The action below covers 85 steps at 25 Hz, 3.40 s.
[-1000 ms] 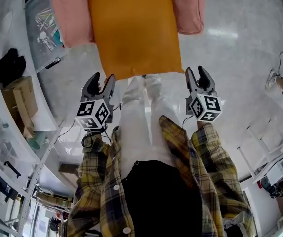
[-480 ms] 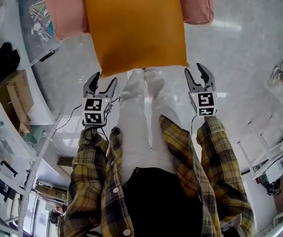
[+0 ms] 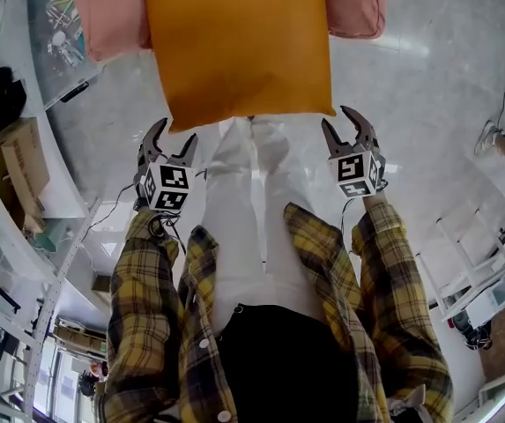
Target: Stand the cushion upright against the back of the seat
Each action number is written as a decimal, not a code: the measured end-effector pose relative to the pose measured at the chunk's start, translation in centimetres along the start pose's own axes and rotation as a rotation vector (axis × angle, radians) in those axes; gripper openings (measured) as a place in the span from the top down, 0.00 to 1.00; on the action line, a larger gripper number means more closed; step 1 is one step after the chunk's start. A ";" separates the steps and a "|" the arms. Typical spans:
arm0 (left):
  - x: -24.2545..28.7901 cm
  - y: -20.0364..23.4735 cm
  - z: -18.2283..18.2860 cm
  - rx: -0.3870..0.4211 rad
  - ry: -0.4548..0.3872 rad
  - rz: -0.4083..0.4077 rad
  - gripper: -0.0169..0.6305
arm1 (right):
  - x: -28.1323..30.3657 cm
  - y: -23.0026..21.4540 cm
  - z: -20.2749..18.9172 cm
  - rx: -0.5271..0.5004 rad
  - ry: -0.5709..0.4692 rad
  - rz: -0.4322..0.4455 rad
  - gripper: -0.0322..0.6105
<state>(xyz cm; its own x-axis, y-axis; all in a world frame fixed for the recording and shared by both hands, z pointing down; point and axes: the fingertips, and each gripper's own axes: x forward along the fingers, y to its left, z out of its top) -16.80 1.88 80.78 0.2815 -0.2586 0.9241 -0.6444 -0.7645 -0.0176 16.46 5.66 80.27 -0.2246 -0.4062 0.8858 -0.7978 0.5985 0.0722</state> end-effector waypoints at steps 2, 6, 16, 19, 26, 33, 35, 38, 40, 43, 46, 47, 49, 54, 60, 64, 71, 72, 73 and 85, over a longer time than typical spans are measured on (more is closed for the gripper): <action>0.3 0.1 -0.6 0.028 0.024 0.014 0.51 | 0.5 0.0 -0.5 0.005 0.017 0.003 0.65; 0.9 0.0 -2.0 0.040 0.076 0.017 0.51 | 1.2 0.1 -1.3 0.022 0.047 0.014 0.65; 1.8 0.3 -1.3 -0.003 0.065 0.053 0.64 | 2.1 -0.3 -0.6 0.051 0.056 0.007 0.73; 1.7 0.2 -1.4 -0.011 0.075 0.062 0.72 | 2.1 0.0 -0.5 0.047 0.054 0.009 0.79; 1.6 0.2 -0.8 -0.120 0.082 0.029 0.89 | 1.9 -0.1 -0.1 0.093 0.041 0.002 0.87; 0.5 0.3 0.2 -0.132 0.043 0.016 0.92 | 0.7 -0.5 1.4 0.144 -0.020 -0.025 0.89; 0.0 0.4 0.5 -0.142 0.045 0.012 0.92 | 0.3 -0.6 1.9 0.163 -0.032 -0.024 0.89; -0.7 0.2 1.1 -0.179 0.045 0.008 0.92 | -0.5 -0.9 2.3 0.194 -0.041 -0.021 0.89; -1.5 0.0 1.6 -0.197 0.043 0.010 0.92 | -1.4 -1.0 2.6 0.210 -0.044 -0.024 0.89; -2.9 0.7 2.9 -0.217 0.021 0.015 0.92 | -2.5 -1.7 3.8 0.241 -0.060 -0.043 0.89; -5.1 1.3 4.1 -0.219 0.002 0.018 0.93 | -4.4 -2.1 5.3 0.269 -0.075 -0.056 0.89; -5.9 1.4 4.6 -0.218 -0.004 0.020 0.93 | -5.2 -2.3 5.7 0.281 -0.083 -0.059 0.89; -7.3 1.7 6.0 -0.221 -0.022 0.025 0.93 | -6.7 -3.1 6.8 0.313 -0.105 -0.070 0.89; -11.1 3.2 10.2 -0.211 -0.089 0.051 0.93 | -10.0 -5.5 10.2 0.388 -0.166 -0.094 0.89; -15.6 5.1 16.1 -0.239 -0.203 0.096 0.93 | -14.2 -9.0 14.8 0.466 -0.268 -0.094 0.89; -18.8 6.2 20.5 -0.256 -0.292 0.131 0.93 | -17.4 -12.2 18.3 0.492 -0.357 -0.097 0.89; -24.7 7.9 27.7 -0.295 -0.436 0.185 0.93 | -23.1 -18.1 25.1 0.500 -0.515 -0.058 0.89; -25.5 8.1 28.6 -0.302 -0.452 0.194 0.93 | -23.8 -18.7 25.9 0.492 -0.529 -0.052 0.89; -26.3 8.2 29.4 -0.306 -0.466 0.204 0.93 | -24.5 -19.3 26.6 0.487 -0.541 -0.048 0.89; -31.8 11.6 34.3 -0.387 -0.533 0.244 0.93 | -29.4 -22.4 33.3 0.505 -0.618 -0.001 0.89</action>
<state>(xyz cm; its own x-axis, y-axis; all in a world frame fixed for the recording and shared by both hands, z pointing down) -8.82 -19.00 38.06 0.3433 -0.7258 0.5961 -0.9123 -0.4085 0.0281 22.25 -18.82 37.33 -0.3748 -0.8047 0.4604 -0.9222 0.2725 -0.2745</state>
